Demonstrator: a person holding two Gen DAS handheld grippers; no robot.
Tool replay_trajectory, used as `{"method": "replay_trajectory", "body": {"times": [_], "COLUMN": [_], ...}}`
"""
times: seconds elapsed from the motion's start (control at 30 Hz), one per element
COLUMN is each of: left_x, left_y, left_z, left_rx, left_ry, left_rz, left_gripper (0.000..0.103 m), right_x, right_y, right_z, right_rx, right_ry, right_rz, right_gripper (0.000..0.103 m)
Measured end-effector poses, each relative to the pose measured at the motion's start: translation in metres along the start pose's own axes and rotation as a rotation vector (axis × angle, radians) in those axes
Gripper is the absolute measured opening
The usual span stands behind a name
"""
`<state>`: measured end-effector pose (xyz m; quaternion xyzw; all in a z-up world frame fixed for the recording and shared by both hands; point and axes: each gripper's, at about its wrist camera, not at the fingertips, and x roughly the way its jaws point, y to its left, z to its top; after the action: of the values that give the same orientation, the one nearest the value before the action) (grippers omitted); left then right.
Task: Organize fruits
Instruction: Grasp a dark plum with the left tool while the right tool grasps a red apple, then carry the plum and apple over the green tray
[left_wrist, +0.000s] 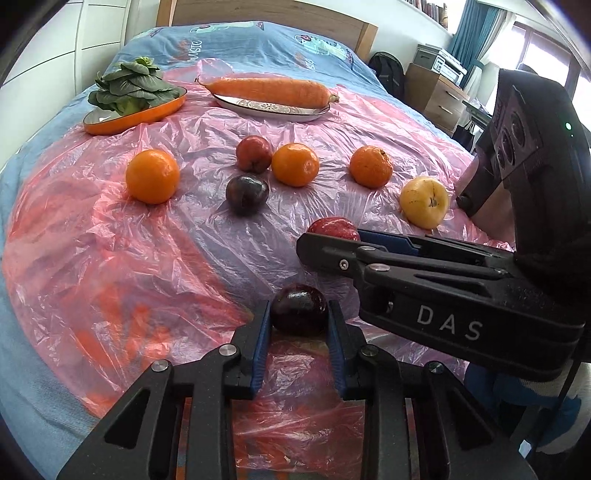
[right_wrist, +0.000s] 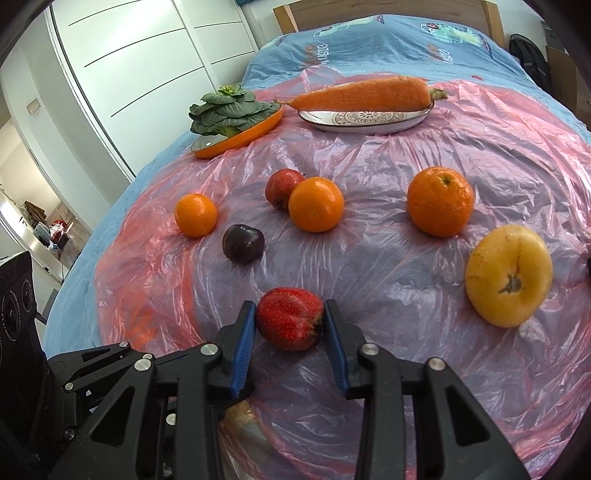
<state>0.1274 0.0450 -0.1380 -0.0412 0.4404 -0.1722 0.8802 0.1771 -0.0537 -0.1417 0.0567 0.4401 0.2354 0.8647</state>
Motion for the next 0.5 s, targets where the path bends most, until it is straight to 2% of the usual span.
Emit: {"method": "replay_trajectory", "body": {"times": [0.23,0.5], "left_x": [-0.001,-0.002], "left_y": [-0.001,-0.001], "left_z": [0.0,0.001], "left_rx": [0.001,0.0], "left_ry": [-0.004,-0.007], "left_rz": [0.001,-0.001], "left_gripper": [0.025,0.024], "right_x": [-0.01,-0.03], "right_y": [-0.009,-0.022], "right_z": [0.002,0.001], "right_rx": [0.024,0.057], "right_ry": [-0.028,-0.053], "right_rz": [0.045,0.034], "right_gripper": [0.025,0.025]}}
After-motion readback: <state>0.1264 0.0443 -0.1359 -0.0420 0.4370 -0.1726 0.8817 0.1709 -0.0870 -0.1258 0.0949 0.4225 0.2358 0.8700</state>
